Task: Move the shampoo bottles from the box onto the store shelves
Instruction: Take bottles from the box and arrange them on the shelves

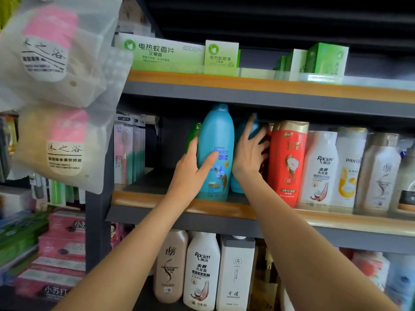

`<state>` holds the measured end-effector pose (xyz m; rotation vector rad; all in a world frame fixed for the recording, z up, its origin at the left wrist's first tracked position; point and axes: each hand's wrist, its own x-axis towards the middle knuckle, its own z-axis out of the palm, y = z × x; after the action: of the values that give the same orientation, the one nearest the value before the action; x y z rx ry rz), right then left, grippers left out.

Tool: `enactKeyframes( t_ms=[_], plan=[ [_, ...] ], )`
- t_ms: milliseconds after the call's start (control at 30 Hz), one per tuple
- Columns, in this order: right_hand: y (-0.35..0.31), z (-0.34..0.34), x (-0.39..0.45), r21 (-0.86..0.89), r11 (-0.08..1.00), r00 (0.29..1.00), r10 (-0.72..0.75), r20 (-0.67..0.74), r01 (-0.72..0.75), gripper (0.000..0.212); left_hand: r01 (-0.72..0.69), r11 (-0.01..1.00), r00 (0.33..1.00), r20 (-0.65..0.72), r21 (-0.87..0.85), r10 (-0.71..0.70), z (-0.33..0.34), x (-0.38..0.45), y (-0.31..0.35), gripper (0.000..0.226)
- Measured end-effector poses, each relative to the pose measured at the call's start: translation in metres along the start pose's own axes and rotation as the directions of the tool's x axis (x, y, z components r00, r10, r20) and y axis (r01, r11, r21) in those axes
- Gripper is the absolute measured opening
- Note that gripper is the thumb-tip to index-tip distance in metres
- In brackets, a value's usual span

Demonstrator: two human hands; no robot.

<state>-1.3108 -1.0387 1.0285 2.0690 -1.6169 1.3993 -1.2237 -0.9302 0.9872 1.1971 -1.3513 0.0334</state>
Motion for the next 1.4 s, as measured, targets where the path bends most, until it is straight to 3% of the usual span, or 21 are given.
enactKeyframes(
  t_ms=[467, 567, 667, 767, 867, 933, 1167, 1400],
  plan=[
    [0.002, -0.006, -0.013, -0.063, 0.995, 0.997, -0.081, 0.004, 0.081, 0.079, 0.041, 0.999, 0.999, 0.033, -0.035, -0.039, -0.005, -0.001, 0.01, 0.049],
    [0.002, -0.01, -0.017, -0.055, 0.993, 0.993, -0.104, 0.062, 0.107, 0.08, 0.061, 0.997, 0.996, 0.061, -0.046, -0.059, -0.007, -0.003, 0.013, 0.05],
    [0.009, -0.027, -0.027, -0.022, 0.981, 0.973, -0.19, 0.132, 0.194, 0.079, 0.052, 0.997, 0.994, 0.089, 0.052, -0.056, -0.014, -0.006, 0.013, 0.052],
    [0.022, -0.048, -0.05, 0.123, 0.941, 0.926, -0.335, 0.174, 0.317, 0.071, 0.044, 0.989, 0.995, 0.084, 0.142, -0.056, -0.021, -0.009, 0.012, 0.05],
    [0.028, -0.059, -0.076, 0.351, 0.891, 0.909, -0.37, 0.191, 0.289, 0.057, 0.055, 0.992, 0.996, 0.064, 0.11, -0.063, -0.016, -0.007, 0.016, 0.044],
    [0.032, -0.062, -0.083, 0.392, 0.88, 0.912, -0.364, 0.191, 0.269, 0.058, 0.041, 0.992, 0.996, 0.073, 0.121, -0.05, -0.004, -0.005, 0.019, 0.043],
    [0.053, -0.073, -0.075, 0.245, 0.917, 0.938, -0.34, 0.073, 0.314, 0.069, 0.089, 0.994, 0.97, 0.222, 0.068, -0.102, 0.034, 0.011, 0.025, 0.044],
    [0.059, -0.065, -0.07, 0.142, 0.924, 0.931, -0.363, 0.038, 0.355, 0.072, 0.081, 0.982, 0.959, 0.257, 0.172, -0.124, 0.05, 0.023, 0.026, 0.044]
  ],
)
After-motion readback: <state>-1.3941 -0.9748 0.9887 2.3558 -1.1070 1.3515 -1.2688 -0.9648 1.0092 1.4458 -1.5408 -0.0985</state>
